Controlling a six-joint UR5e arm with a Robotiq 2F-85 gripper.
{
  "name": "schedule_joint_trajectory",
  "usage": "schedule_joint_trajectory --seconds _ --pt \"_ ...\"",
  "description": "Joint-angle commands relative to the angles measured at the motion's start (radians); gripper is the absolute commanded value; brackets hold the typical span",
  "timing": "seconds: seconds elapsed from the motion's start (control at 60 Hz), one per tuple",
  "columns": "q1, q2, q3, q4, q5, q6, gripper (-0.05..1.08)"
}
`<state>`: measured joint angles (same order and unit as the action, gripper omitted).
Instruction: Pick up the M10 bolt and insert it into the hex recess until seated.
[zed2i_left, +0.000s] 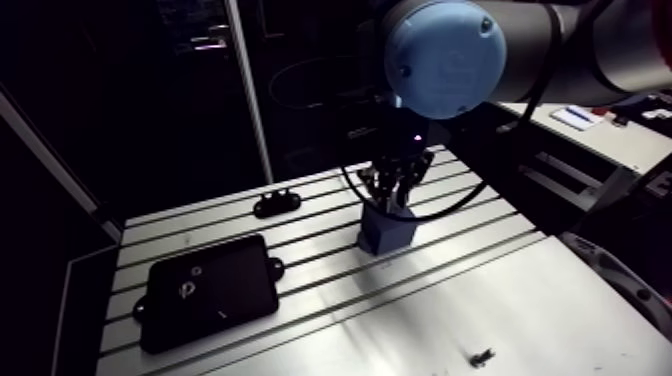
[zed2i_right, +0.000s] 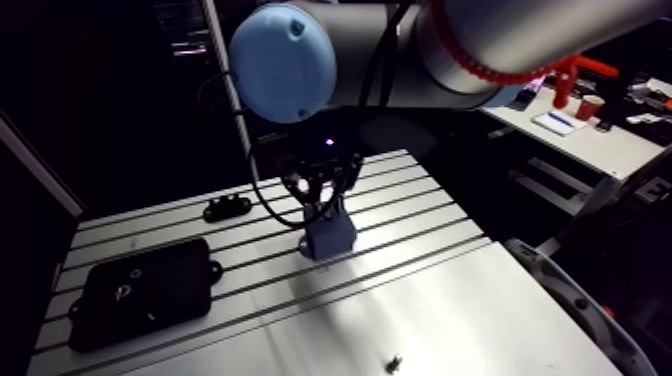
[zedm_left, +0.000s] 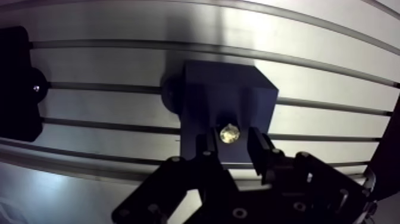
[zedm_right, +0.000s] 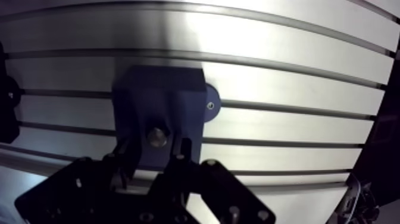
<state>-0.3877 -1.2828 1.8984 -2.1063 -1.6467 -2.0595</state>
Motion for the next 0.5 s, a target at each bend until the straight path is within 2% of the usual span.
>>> schedule_joint_trajectory --seconds 0.017,0.5 --pt "0.001 0.001 0.0 -0.001 0.0 0.0 0.6" --pt "0.003 0.003 0.0 -0.002 0.002 0.0 0.61"
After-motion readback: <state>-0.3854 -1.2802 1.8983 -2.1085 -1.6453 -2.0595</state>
